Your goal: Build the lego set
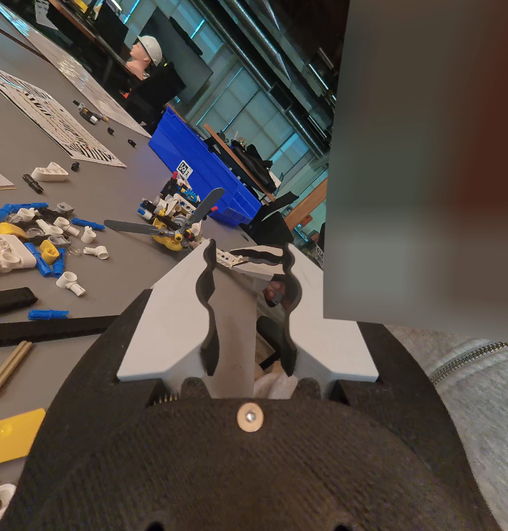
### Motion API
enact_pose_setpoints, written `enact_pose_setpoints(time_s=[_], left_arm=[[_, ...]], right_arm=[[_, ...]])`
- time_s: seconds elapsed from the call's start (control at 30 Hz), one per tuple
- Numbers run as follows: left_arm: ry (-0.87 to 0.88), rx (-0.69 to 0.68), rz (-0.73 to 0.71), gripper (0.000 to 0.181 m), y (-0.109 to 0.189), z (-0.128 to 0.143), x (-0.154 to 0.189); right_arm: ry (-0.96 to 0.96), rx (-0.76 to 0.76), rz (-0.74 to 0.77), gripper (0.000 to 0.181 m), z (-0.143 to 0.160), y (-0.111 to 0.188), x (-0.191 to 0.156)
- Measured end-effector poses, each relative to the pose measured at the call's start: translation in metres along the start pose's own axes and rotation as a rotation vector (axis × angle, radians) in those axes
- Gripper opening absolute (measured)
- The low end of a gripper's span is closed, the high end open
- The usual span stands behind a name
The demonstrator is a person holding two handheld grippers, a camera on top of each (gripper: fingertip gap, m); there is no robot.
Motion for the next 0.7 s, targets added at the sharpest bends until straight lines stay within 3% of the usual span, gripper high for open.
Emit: enact_pose_setpoints(time_s=[0.53,0.7], left_arm=[[0.034,-0.053,0.034,0.046,-0.012,0.001,0.002],[0.028,-0.173,-0.006,0.064,-0.042,-0.009,0.0]], right_arm=[[0.011,0.015,-0.035,0.029,0.004,-0.003,0.005],[-0.002,0.049,-0.051,0.029,0.006,-0.002,0.006]])
Point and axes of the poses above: each gripper's, where its closed fingertips meet, y back along the fingers, z out of its underside, x = y × z across the jaws, the point moved 6 cm from there along y, back along the fingers, and after that the axes turned 4 degrees about -z, right-handed, at the moved point
